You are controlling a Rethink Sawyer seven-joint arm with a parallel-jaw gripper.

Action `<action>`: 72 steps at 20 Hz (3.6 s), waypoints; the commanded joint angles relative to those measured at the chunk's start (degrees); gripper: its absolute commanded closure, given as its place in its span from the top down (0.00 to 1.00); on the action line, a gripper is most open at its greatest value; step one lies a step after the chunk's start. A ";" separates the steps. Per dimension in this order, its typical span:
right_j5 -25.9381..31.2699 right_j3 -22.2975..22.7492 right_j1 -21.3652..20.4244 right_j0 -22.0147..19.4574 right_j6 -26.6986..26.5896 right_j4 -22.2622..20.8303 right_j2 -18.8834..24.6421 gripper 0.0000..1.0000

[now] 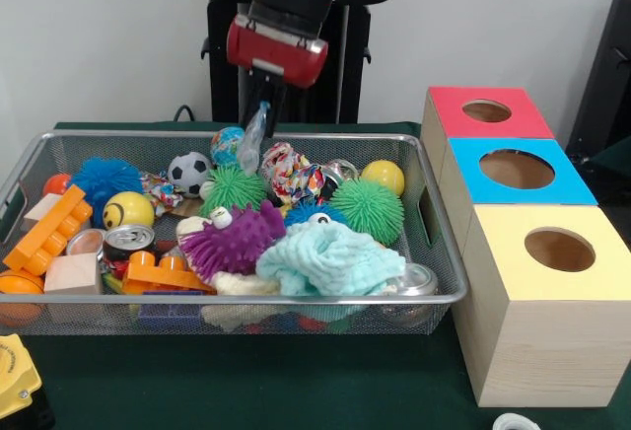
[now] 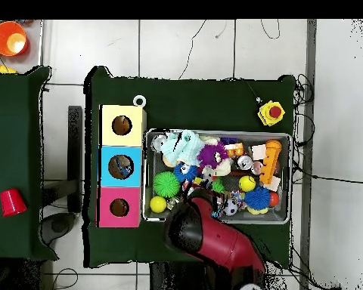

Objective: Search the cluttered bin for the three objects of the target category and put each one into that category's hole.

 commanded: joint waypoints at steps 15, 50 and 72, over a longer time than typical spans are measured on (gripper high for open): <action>17.08 8.11 -13.95 16.86 20.68 12.70 1.83 0.00; 28.92 -18.94 3.40 22.09 18.80 14.50 3.84 0.00; 18.82 -14.07 6.97 21.43 20.18 18.03 6.69 0.00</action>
